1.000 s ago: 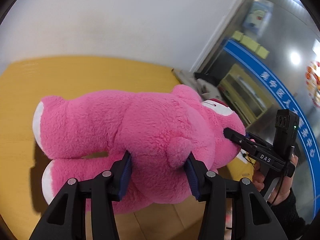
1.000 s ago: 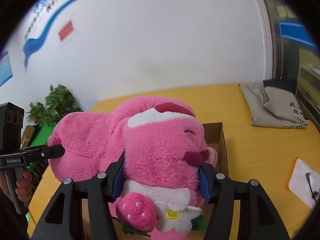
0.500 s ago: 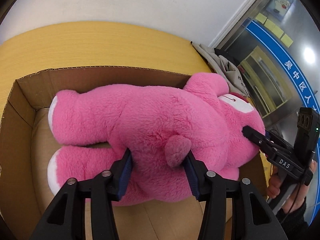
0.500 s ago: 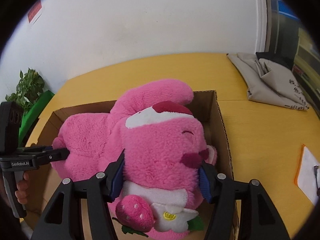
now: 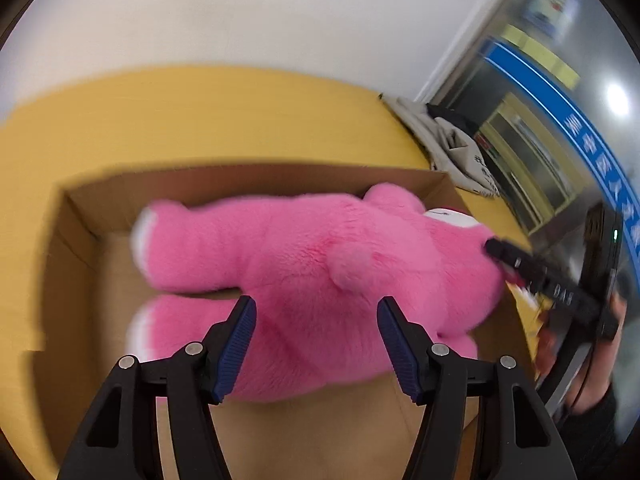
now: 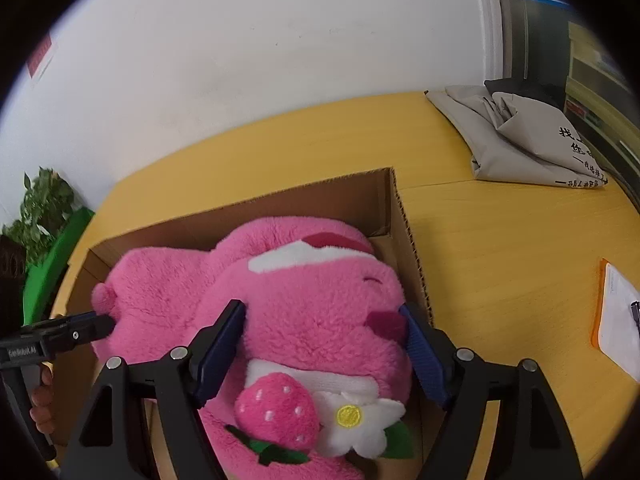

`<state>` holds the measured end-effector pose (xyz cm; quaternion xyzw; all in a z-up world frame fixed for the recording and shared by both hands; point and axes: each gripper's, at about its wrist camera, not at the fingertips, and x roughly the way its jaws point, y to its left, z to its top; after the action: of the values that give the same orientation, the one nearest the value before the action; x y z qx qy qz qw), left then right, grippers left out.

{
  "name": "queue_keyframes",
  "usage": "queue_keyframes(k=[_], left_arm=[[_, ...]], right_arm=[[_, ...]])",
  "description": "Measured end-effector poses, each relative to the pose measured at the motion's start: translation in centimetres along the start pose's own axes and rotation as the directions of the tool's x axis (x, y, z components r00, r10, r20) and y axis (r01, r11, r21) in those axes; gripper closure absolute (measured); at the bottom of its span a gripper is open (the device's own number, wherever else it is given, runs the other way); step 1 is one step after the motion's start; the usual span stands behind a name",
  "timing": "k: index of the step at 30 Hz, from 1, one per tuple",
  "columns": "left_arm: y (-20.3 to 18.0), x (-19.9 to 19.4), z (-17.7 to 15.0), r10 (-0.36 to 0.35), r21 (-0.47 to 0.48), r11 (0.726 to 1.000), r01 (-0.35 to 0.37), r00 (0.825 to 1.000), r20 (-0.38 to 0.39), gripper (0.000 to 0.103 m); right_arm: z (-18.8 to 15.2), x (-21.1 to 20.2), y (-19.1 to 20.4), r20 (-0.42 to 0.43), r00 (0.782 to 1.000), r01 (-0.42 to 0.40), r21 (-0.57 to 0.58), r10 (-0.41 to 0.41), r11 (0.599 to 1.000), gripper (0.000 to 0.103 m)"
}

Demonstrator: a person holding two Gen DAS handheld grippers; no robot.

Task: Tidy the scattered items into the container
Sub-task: 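Lower the pink bear into the box and open both grippers, then move both grippers to the white plush panda on the table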

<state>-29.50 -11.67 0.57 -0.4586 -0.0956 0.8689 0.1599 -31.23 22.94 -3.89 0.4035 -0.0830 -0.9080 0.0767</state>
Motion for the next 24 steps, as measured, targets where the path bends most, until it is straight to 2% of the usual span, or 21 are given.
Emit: queue_keyframes(k=[1, 3, 5, 7, 12, 17, 21, 24], left_arm=[[-0.4, -2.5, -0.6, 0.014, 0.022, 1.0, -0.014, 0.999, 0.041, 0.036], [-1.1, -7.8, -2.4, 0.015, 0.019, 1.0, -0.017, 0.992, 0.122, 0.021], [-1.9, -12.3, -4.5, 0.022, 0.005, 1.0, -0.024, 0.979, 0.201, 0.001], [-3.1, -17.5, -7.8, 0.039, -0.01, 0.999, -0.038, 0.958, 0.284, 0.0], [-4.4, -25.2, -16.7, 0.134, -0.063, 0.991, -0.12, 0.928, 0.348, 0.0], [-6.1, -27.8, -25.4, 0.218, -0.062, 0.976, -0.209, 0.923, 0.318, 0.0], [-6.6, -27.5, -29.8, 0.193, -0.1, 0.98, -0.171, 0.938, 0.289, 0.0], [-7.1, -27.0, -31.2, 0.188, -0.121, 0.98, -0.159, 0.942, 0.277, 0.0]], right_arm=[[0.0, -1.2, 0.2, 0.03, 0.999, 0.011, -0.026, -0.011, 1.0, 0.026], [-0.2, -4.5, 0.4, 0.083, 0.997, 0.007, -0.065, -0.002, 0.998, 0.025], [-1.1, -8.4, 0.3, 0.105, 0.992, -0.066, -0.064, 0.073, 0.996, 0.022], [-2.4, -12.0, 0.2, 0.133, 0.983, -0.123, -0.057, 0.13, 0.991, 0.021], [-7.7, -21.3, 1.5, 0.202, 0.958, -0.189, -0.098, 0.206, 0.977, 0.015], [-13.6, -27.3, 3.3, 0.237, 0.949, -0.175, -0.149, 0.207, 0.973, 0.013], [-18.0, -29.2, 4.3, 0.214, 0.952, -0.188, -0.16, 0.22, 0.969, 0.013], [-21.0, -29.2, 5.3, 0.173, 0.958, -0.206, -0.141, 0.229, 0.968, 0.013]])
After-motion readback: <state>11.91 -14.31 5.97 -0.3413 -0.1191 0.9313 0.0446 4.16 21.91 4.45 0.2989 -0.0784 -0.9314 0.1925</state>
